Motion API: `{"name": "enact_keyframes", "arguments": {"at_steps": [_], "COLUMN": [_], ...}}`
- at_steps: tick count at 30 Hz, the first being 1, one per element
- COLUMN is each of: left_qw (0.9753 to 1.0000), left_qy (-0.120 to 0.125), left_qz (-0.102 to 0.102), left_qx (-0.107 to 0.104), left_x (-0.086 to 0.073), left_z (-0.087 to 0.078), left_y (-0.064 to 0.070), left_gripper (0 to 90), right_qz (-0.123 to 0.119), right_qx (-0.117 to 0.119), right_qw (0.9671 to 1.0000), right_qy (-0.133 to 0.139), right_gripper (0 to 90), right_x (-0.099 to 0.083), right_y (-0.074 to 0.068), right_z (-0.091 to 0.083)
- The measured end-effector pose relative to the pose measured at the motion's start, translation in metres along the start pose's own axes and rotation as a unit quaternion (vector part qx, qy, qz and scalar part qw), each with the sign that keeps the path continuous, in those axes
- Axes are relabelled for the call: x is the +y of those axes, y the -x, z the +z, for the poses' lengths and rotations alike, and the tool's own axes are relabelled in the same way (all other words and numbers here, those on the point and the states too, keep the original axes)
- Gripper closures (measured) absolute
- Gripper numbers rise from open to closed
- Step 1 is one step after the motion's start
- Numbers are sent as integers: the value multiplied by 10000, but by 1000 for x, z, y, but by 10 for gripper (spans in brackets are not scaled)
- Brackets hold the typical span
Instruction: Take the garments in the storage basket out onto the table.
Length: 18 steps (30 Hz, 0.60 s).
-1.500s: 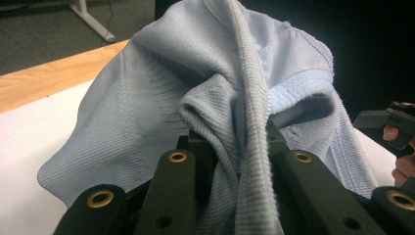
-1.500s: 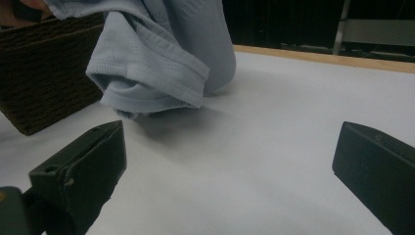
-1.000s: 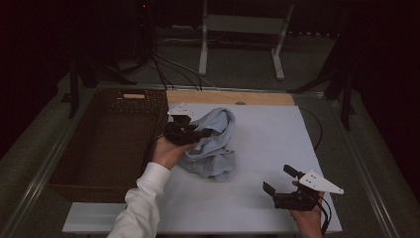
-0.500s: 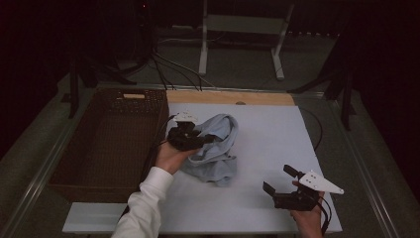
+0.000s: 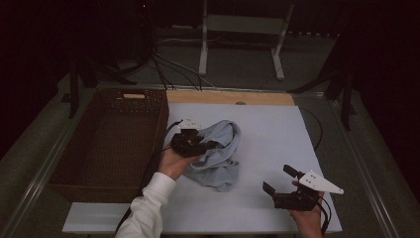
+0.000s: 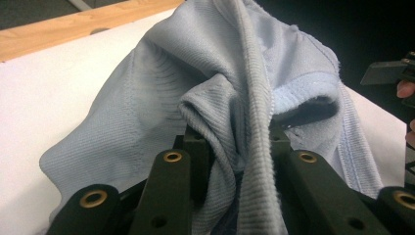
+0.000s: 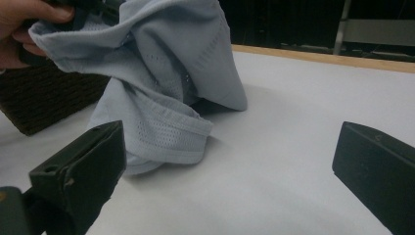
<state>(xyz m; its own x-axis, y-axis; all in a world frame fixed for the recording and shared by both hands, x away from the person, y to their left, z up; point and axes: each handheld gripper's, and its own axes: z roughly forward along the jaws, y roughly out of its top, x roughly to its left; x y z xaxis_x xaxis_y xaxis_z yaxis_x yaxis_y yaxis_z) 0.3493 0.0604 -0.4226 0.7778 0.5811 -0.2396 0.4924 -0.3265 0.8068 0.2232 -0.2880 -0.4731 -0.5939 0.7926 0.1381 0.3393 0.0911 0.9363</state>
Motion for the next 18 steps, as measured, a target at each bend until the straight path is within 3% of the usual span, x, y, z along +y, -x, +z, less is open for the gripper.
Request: {"name": "enact_keyframes", "arguments": {"at_steps": [7,18], "left_qw": [9999,9999], "left_qy": [66,-95], "left_qz": [-6,-16], "left_qx": [-88,-132], "left_x": [-6,-21], "left_z": [5,20], "left_y": [5,10], "left_gripper": [727,702], "right_qz": [5,2], "right_qx": [2,4], "right_qw": [10000,10000], "right_qy": [-1,5], "right_gripper": [0,0], "right_x": [0,0], "right_y": [0,0], "right_z": [0,0]}}
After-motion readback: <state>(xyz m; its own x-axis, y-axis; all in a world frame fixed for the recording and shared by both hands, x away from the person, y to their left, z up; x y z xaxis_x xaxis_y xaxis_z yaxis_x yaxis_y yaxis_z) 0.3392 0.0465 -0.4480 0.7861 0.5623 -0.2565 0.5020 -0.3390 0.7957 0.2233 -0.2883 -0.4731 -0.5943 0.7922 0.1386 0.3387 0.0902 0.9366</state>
